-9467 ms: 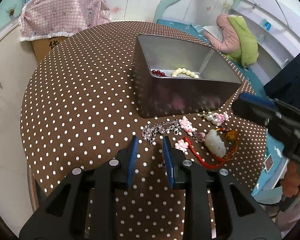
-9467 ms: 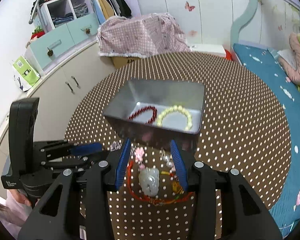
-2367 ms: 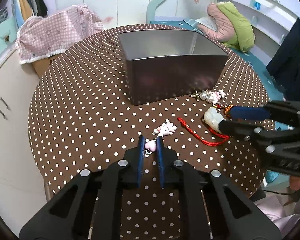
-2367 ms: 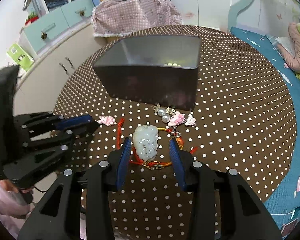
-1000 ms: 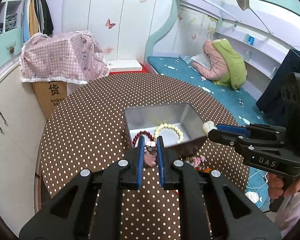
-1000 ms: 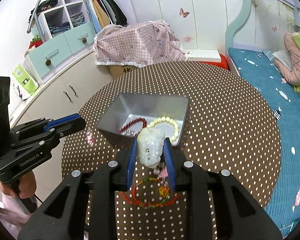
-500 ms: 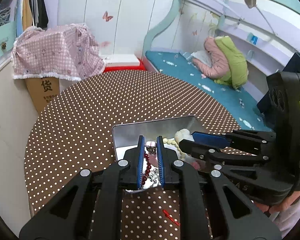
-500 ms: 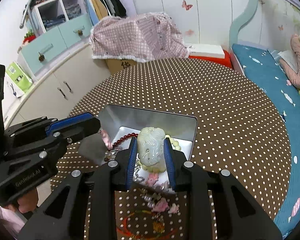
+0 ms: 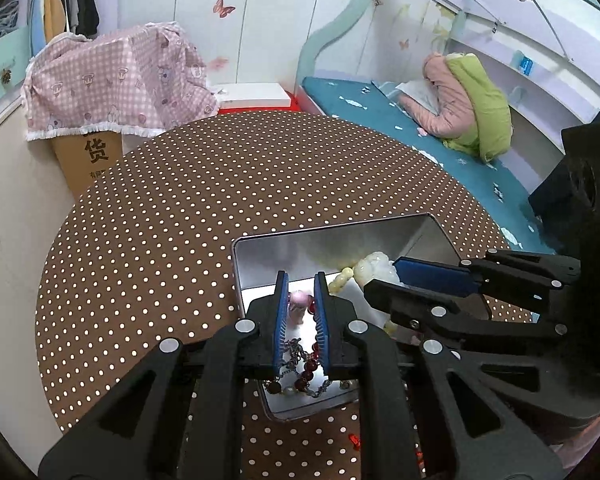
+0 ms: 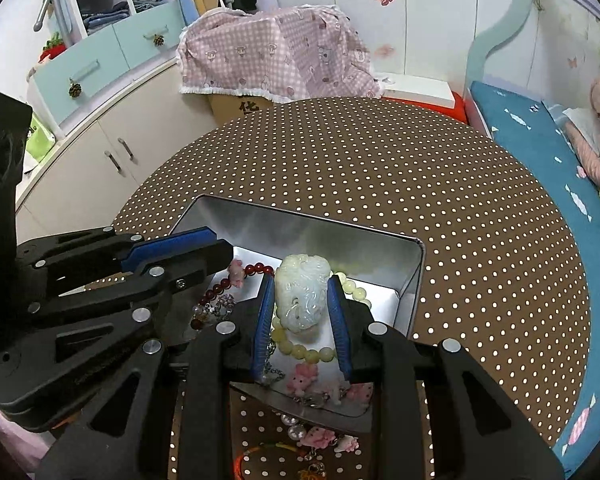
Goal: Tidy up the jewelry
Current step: 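Open both tools to release the pendant and charm into the tin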
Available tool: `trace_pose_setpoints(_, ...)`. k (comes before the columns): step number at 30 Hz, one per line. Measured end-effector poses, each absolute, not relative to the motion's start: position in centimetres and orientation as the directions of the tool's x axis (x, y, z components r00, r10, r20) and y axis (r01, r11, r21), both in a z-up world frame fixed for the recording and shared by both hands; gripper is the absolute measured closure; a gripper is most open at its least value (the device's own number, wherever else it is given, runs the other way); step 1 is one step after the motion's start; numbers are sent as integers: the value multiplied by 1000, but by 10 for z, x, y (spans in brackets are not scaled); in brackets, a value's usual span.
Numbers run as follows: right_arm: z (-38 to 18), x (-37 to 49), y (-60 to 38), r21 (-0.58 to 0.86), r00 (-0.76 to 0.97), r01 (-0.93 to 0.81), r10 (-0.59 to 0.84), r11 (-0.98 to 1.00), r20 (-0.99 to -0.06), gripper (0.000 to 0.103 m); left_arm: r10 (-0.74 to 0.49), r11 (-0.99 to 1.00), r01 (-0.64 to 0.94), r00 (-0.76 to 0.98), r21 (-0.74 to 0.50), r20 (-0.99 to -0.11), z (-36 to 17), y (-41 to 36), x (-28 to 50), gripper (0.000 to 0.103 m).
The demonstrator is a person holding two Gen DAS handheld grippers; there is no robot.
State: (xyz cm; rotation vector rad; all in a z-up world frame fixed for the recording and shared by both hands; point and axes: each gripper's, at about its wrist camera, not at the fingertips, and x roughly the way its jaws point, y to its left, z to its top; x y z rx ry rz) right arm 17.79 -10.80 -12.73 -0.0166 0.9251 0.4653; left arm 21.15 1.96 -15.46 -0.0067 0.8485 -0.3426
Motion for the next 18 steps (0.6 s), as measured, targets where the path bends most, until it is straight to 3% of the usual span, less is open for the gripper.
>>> trace_pose_setpoints(7,-123,178,-111,179,524,-377,369,909,-768,77,-306,944,295,607,-150,-734,-154,17,208,82)
trace_pose_setpoints(10,-120,174,-117,181,534,-368,367,912,-762,77,-307,943,298,615,-147,-726,-150,17,203,73)
trace_pose_setpoints(12,-117,171,-123,187,545,-357,367,915,-754,77,-290,949,285,627,-134,-723,-146,18,201,57)
trace_pose_setpoints(18,-106,159,-143,194,584,-325,358,925,-728,77,-304,944,301,639,-134,-707,-136,17,184,49)
